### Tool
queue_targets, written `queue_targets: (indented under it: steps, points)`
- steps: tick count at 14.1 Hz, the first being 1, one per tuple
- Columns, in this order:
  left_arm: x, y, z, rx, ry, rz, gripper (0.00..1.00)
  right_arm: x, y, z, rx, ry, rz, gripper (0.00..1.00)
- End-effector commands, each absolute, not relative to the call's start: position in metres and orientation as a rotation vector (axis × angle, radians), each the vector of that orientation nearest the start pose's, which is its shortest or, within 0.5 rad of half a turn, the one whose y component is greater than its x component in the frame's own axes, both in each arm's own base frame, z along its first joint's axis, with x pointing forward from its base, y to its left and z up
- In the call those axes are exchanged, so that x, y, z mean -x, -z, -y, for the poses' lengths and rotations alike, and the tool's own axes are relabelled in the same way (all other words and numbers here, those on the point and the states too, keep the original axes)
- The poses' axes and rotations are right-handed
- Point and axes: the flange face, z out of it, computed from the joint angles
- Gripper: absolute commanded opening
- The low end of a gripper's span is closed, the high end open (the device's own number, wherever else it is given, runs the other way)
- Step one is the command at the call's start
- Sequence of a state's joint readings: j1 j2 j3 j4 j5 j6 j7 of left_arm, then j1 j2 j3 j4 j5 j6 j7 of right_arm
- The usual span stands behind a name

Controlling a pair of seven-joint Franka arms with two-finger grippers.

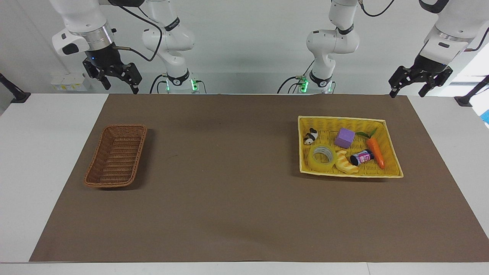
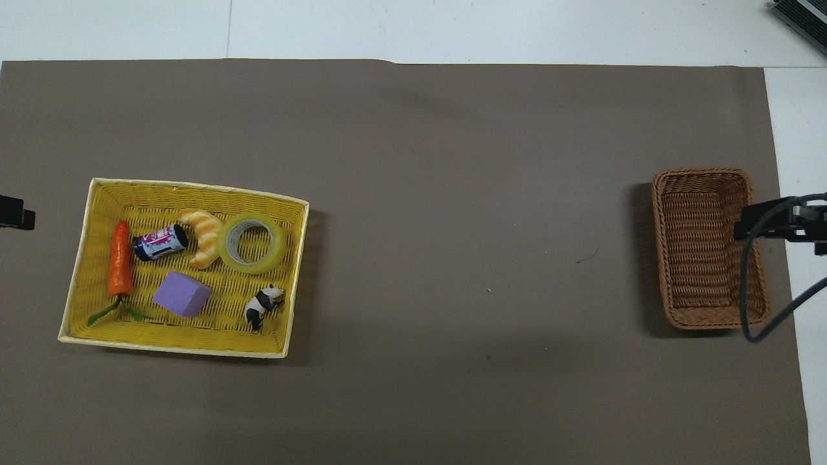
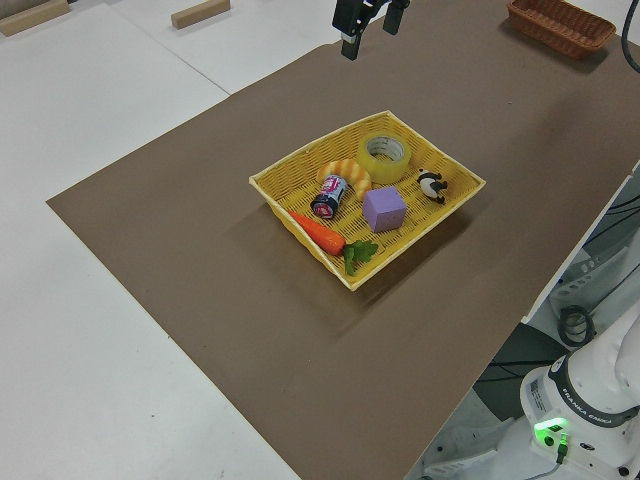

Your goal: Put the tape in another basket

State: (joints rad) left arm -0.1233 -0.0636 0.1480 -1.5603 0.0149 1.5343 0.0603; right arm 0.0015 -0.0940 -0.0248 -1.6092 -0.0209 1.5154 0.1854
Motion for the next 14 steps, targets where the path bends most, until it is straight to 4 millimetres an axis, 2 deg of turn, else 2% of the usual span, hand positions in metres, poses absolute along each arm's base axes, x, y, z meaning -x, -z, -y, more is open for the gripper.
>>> queue_targets:
  steps: [1, 14]
  points:
    - [-0.5171, -0.6605, -0.0198, 3.138, 0.006, -0.064, 1.0, -0.5146, -0.656, 0.0164, 3.123, -0.007, -0.322, 1.0]
    - [-0.5168, -0.6613, -0.0214, 3.137, 0.0, -0.042, 1.0, -0.5146, -0.656, 0.0156, 3.124, -0.007, -0.32, 1.0]
